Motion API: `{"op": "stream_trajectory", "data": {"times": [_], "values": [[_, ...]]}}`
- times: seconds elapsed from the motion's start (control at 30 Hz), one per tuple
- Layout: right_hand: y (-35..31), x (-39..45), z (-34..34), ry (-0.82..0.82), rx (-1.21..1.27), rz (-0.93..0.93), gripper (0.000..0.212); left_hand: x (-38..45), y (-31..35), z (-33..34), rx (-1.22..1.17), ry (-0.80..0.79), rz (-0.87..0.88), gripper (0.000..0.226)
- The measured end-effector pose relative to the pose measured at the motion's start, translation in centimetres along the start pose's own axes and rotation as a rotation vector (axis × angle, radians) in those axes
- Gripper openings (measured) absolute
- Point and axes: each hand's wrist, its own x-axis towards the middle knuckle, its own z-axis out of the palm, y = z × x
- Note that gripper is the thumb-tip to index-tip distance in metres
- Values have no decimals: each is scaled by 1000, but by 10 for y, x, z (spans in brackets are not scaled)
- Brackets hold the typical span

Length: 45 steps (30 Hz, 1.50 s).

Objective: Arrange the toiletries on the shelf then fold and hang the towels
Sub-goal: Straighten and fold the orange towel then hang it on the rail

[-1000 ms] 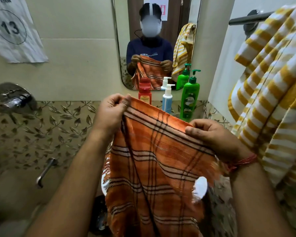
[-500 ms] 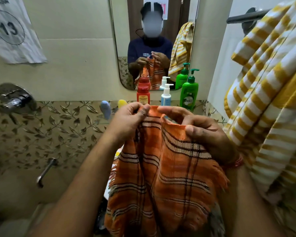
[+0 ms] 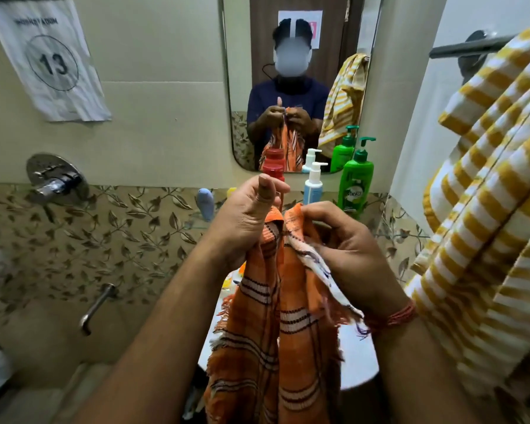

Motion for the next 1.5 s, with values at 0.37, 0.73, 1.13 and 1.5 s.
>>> {"op": "stream_trajectory", "data": {"times": [0.37,0.73,1.13,1.5], "values": [[8,15,22,122,-551,96,29,3,-8,-6,-63,-90,7,66],[11,16,2,281,-402,212,25,-3,-9,-41,297,-277,-162,33],[10,17,8,245,-391,243,26,-1,-34,-22,69,-105,-64,13],[7,18,7,217,-338,286,25,-1,-40,-12,4,-151,-8,22]]}}
